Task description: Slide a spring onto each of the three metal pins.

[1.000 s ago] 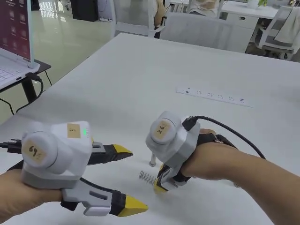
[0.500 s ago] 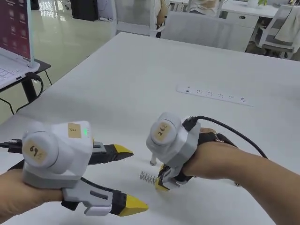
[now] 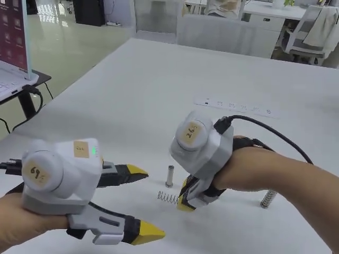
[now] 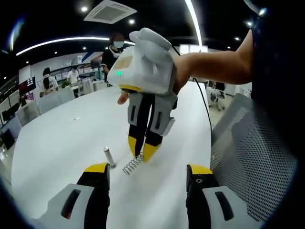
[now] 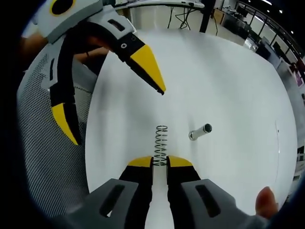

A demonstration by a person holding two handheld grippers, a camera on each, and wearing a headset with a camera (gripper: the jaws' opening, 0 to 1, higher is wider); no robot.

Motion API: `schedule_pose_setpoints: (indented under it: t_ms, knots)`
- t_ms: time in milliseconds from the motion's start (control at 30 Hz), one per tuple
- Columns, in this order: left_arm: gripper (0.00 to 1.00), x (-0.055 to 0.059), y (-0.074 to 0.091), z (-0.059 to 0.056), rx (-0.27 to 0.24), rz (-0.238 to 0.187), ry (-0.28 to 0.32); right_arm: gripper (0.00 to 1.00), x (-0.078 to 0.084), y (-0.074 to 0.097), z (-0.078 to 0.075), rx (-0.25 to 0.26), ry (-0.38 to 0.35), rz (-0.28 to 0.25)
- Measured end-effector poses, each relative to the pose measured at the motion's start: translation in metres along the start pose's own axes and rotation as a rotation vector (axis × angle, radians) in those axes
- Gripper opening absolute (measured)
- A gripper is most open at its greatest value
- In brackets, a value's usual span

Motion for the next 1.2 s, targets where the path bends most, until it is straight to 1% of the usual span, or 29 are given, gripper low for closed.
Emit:
schedule_pose_setpoints:
  t_ms: [133,200,300,367,600,700,933,1067,1200]
  knots:
    - [0.59,-0.004,-0.001,0.0,0.009,0.003,-0.012,0.08,0.001,0.01,0.001,-0.014,0.01,0.001]
    - [0.58,-0.007,-0.001,0.0,0.016,-0.002,-0.018,0.08,0.001,0.015,0.002,-0.026,0.015,-0.003]
    - [0.57,-0.01,-0.001,0.001,0.021,-0.003,-0.029,0.08,0.002,0.02,0.003,-0.031,0.016,-0.004]
    - [0.56,-0.012,-0.002,0.002,0.026,-0.003,-0.035,0.08,0.002,0.024,0.003,-0.03,0.032,-0.003]
    - [0.49,-0.018,-0.003,0.0,0.058,0.019,-0.065,0.08,-0.004,0.045,0.007,-0.042,0.054,-0.034]
    - [0.47,-0.023,-0.002,-0.001,0.065,0.02,-0.076,0.08,-0.006,0.051,0.008,-0.038,0.07,-0.041]
    - [0.41,-0.034,-0.004,-0.001,0.08,0.019,-0.112,0.08,-0.011,0.061,0.012,-0.03,0.109,-0.053]
    - [0.35,-0.036,-0.005,-0.001,0.082,0.018,-0.126,0.08,-0.011,0.064,0.012,-0.026,0.12,-0.057]
    - [0.3,-0.035,-0.007,-0.002,0.089,0.017,-0.125,0.08,-0.011,0.067,0.015,-0.028,0.14,-0.057]
Point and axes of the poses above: the centre of the closed fingertips' face, and the gripper's own axes: y roughly backward along the fingers, z roughly to its left, x roughly out of its underside, the point moved 7 cm from there along y, roughly backward along the fingers, and after that the axes turned 14 degrees about x, right-handed, at the moved point
